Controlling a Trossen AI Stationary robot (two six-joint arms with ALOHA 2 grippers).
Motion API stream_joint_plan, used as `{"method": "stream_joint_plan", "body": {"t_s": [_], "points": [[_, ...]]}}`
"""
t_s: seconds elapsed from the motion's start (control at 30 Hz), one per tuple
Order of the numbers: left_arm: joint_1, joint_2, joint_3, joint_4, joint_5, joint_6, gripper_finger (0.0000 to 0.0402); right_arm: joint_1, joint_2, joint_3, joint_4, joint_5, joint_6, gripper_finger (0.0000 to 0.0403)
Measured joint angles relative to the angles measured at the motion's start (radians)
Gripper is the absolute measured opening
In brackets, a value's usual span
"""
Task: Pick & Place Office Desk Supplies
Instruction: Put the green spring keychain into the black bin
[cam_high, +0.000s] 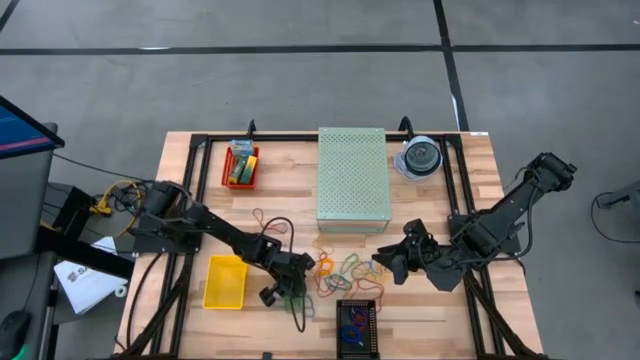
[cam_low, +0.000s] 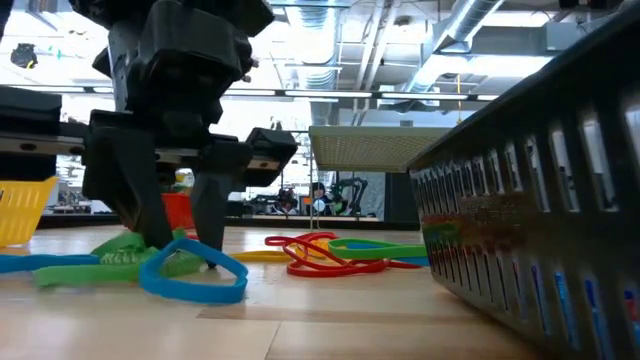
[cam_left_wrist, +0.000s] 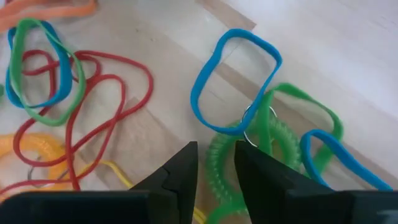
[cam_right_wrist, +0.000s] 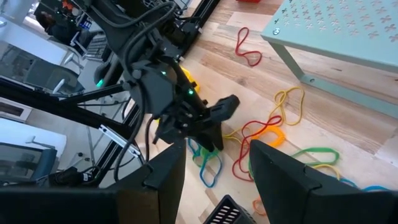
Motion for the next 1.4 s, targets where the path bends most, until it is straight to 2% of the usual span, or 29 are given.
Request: {"method": "stream_joint_plan", "body": {"t_s": [0.27,0.53,0.6,0.77,0.83,1.0,1.2,1.4], "points": [[0.004,0.005,-0.001,0.030,-0.011,-0.030,0.0097,0.001,0.000,0.000,0.016,0.000,0.000,0.0175],[0.005,0.005,-0.002,0.032,-0.018,-0.081,0.0016,0.000,0.000,0.000,0.013,0.000,0.000,0.0175],[0.005,0.005,-0.002,0.033,-0.030,-0.085,0.0011,0.000,0.000,0.000,0.013,0.000,0.000,0.0175],[0.002,-0.023,-0.004,0.016,-0.134,-0.095,0.0026,0.000,0.000,0.000,0.013,0.000,0.000,0.0175],[0.007,-0.051,-0.009,-0.005,-0.215,-0.106,0.0023,0.000,0.000,0.000,0.014,0.000,0.000,0.0175],[0.006,-0.131,-0.006,0.002,-0.331,-0.158,0.0008,0.000,0.000,0.000,0.014,0.000,0.000,0.0175],[0.001,-0.186,-0.006,0.002,-0.355,-0.218,0.0007,0.000,0.000,0.000,0.013,0.000,-0.003,0.0175],[-0.006,-0.247,-0.006,0.064,-0.400,-0.358,0.0008,0.000,0.000,0.000,0.016,0.000,-0.003,0.0175]]}}
